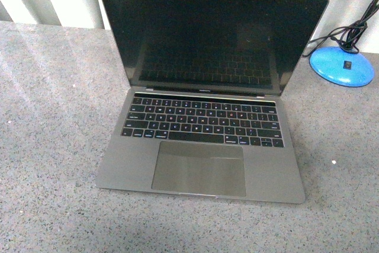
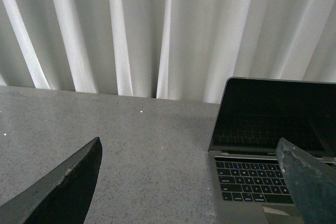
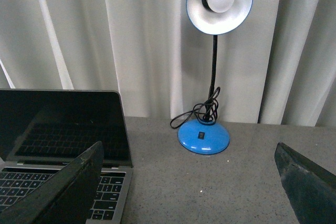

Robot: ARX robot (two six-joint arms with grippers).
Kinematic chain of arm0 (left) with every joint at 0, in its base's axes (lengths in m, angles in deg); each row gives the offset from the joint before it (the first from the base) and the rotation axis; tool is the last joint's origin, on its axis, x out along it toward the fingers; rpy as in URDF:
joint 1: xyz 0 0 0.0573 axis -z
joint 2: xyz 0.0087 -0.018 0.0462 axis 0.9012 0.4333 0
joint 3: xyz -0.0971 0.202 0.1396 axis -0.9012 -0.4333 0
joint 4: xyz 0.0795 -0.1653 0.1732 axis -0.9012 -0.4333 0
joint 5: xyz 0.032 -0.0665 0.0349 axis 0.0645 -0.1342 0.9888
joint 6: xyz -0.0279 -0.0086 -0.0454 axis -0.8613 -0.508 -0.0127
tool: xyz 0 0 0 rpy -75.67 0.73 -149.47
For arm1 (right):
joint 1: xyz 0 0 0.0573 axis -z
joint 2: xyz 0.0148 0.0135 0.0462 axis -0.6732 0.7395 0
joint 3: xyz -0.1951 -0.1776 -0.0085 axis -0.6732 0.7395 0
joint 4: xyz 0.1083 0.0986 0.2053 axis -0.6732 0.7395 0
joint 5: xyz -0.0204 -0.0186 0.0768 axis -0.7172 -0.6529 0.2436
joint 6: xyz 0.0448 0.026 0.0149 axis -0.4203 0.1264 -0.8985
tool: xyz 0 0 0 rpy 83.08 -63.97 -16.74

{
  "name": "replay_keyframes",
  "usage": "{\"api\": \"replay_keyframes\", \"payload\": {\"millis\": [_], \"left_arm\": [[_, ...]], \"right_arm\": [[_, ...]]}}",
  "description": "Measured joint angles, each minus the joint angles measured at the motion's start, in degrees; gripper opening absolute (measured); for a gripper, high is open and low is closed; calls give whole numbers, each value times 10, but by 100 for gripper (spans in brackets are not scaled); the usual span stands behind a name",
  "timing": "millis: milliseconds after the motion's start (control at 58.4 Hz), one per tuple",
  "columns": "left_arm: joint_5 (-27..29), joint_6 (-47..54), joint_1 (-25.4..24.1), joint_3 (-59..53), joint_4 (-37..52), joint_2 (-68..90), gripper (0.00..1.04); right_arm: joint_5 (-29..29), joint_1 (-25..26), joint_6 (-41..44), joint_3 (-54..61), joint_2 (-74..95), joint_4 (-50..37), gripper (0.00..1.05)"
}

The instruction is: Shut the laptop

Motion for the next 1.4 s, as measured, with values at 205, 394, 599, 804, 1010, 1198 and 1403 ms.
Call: {"api": "replay_keyframes", "payload": {"millis": [205,394,599,804,1010,1198,1403], "left_arm": [[0,0,0,0,0,0,98],[0,0,0,0,0,0,98],[0,0,0,0,0,0,98],[0,0,0,0,0,0,98],[0,0,0,0,0,0,98],[0,0,0,0,0,0,98],[102,-38,28,16,-45,29,98]], "right_arm": [[0,0,0,0,0,0,95],[0,0,0,0,0,0,95],[0,0,0,0,0,0,95],[0,0,0,0,0,0,95],[0,0,0,0,0,0,95],[0,0,0,0,0,0,95],[163,51,67,-48,75,134,95]]}}
